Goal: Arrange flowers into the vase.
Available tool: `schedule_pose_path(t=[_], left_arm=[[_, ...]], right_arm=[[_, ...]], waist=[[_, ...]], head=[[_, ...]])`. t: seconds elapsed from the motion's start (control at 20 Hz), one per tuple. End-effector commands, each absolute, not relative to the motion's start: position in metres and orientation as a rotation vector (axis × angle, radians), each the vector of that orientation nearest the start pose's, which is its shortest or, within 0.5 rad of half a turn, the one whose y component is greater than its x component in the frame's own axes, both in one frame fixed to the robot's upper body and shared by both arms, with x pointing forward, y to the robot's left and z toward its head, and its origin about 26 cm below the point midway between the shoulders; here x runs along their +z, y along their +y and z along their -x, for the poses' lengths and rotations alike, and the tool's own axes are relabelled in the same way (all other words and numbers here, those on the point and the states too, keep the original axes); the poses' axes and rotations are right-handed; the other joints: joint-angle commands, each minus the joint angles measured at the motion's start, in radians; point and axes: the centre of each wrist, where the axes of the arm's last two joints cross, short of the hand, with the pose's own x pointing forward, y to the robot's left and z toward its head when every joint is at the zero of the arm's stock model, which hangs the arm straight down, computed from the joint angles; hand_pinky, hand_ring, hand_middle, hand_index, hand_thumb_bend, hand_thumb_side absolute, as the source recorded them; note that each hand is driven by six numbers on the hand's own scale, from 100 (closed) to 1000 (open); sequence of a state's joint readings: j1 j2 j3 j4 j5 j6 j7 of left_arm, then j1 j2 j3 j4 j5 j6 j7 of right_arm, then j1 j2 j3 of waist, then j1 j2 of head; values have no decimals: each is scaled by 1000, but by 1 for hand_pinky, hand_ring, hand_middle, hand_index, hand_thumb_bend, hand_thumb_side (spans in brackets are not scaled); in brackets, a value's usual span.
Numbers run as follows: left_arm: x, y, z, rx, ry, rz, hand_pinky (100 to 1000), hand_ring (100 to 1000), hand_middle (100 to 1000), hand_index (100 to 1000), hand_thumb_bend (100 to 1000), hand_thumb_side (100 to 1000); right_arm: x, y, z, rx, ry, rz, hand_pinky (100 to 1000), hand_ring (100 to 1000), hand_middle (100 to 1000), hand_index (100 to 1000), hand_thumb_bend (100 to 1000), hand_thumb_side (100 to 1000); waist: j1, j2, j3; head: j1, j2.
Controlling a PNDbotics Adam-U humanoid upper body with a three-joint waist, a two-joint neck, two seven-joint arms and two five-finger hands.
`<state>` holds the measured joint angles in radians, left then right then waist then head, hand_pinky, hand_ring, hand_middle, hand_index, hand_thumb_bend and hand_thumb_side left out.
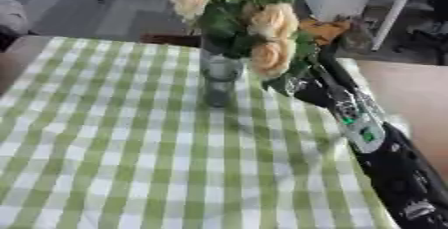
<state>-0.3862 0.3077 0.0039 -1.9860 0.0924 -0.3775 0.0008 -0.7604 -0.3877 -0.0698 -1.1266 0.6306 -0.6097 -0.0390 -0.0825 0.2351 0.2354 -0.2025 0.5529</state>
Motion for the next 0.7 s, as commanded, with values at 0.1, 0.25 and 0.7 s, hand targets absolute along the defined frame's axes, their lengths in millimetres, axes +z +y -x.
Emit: schedule_pose_path(t=[0.1, 0.25, 0.7], left_arm=[[227, 251, -306, 482, 3491, -34, 657, 854, 902, 987, 100, 868], [227, 251, -306, 485, 3492, -34, 657, 854, 902, 987, 100, 865], [226, 251, -306, 488, 3493, -34, 658, 854, 903, 987, 100, 867]], right_arm=[[214, -319, -445, 908, -2339, 746, 100, 100, 100, 119, 100, 790], [221, -320, -444, 861, -2323, 694, 100, 100, 100, 119, 100, 847], [247, -322, -438, 716, -2361, 611, 100, 100, 100, 119, 100, 744]], waist=[[8, -16, -1], [9, -16, -2], [9, -17, -2]], head=[[3, -3], [3, -2], [5, 1]])
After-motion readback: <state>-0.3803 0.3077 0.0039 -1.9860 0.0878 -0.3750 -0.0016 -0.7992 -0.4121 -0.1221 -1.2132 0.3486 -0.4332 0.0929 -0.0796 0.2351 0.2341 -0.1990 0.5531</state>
